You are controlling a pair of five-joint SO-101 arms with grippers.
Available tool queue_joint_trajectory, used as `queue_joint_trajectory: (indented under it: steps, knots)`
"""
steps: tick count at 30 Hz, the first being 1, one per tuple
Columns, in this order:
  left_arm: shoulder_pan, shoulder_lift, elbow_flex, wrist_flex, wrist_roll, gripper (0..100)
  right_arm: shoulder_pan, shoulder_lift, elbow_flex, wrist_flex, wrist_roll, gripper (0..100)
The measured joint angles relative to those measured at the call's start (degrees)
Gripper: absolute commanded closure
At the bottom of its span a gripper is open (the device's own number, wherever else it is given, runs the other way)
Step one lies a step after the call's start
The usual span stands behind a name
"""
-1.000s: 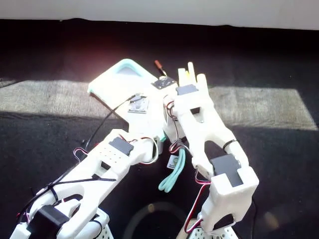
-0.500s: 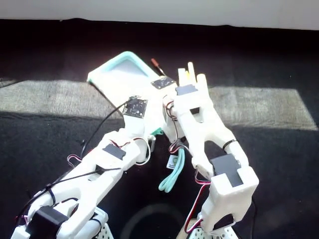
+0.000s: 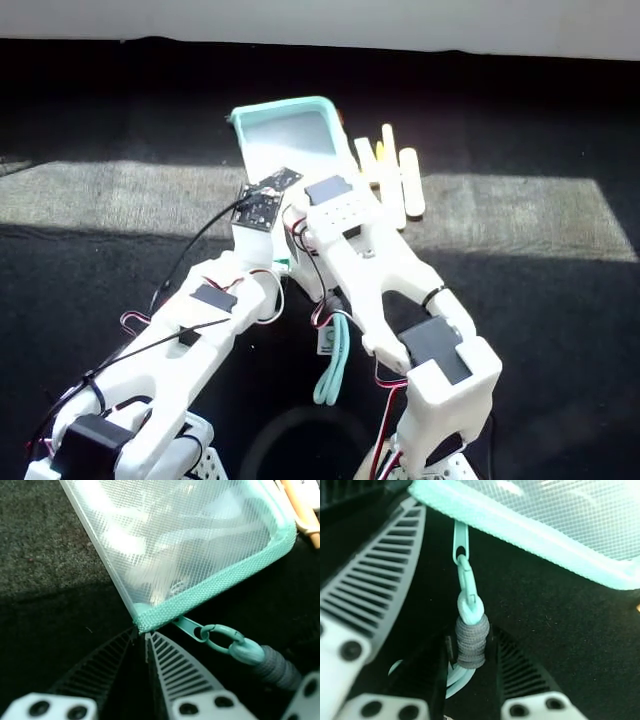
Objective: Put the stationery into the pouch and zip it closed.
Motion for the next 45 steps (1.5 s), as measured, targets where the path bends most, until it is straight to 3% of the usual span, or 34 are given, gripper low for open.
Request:
queue_joint_trajectory:
  steps: [8,12,24,30,35,45]
  knots:
    - [-0.18,0.0,0.0,0.0,2.81,87,0.0,0.0,0.0,-0.18,0.0,99.1]
    - [-0.53,0.0,0.0,0.0,6.51,86,0.0,0.0,0.0,-0.18,0.0,99.1]
    - [-4.31,0.0,0.0,0.0,6.86,86,0.0,0.0,0.0,-0.18,0.0,99.1]
    - [-4.4,0.0,0.0,-5.45,6.86,86,0.0,0.0,-0.09,-0.18,0.0,99.1]
    - [-4.4,0.0,0.0,-7.91,6.86,100,0.0,0.0,-0.44,-0.18,0.0,99.1]
    - [-9.76,-0.97,-1.14,-7.12,7.03,99,-0.18,0.0,-19.08,11.78,0.0,99.1]
